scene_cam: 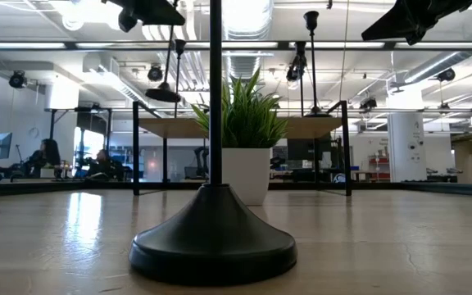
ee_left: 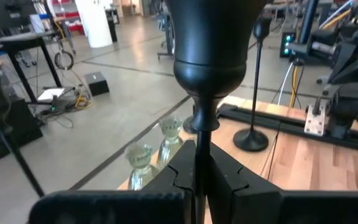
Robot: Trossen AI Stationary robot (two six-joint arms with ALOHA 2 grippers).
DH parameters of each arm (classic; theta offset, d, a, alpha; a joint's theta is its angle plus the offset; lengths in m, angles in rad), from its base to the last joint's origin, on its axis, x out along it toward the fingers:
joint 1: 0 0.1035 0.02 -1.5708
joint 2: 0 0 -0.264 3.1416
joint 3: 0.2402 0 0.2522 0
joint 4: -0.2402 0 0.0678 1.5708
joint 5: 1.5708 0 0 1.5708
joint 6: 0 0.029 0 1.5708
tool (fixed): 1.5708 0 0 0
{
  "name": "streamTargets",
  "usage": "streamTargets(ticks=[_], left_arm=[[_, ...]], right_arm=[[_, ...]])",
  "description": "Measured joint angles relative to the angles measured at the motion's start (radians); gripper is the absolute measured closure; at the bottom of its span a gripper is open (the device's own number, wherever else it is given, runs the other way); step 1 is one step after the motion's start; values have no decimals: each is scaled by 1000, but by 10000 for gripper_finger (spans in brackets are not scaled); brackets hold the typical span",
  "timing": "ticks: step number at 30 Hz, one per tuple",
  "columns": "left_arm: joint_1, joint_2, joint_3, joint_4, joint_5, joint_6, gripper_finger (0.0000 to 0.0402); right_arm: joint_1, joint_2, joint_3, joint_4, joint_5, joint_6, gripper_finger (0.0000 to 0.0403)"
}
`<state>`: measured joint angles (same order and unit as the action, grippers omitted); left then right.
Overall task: Pick & Place candle stick holders
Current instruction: Align the black candlestick holder with the black candlestick holder on the shelf
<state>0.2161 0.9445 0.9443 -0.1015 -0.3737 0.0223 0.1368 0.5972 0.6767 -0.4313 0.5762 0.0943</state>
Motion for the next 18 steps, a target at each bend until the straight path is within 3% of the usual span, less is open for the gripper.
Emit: streamTargets(ticks=[4, 9, 18], left_arm=[[4, 8, -1, 38, -16, 6, 385], [6, 1, -49, 53, -122, -22, 385], [46, -47, -175, 170, -161, -76, 385]], right_arm=[[0, 0, 0, -5, 0, 3, 394], [0, 0, 0, -5, 0, 3, 394], [0, 0, 0, -6, 0, 7, 394]])
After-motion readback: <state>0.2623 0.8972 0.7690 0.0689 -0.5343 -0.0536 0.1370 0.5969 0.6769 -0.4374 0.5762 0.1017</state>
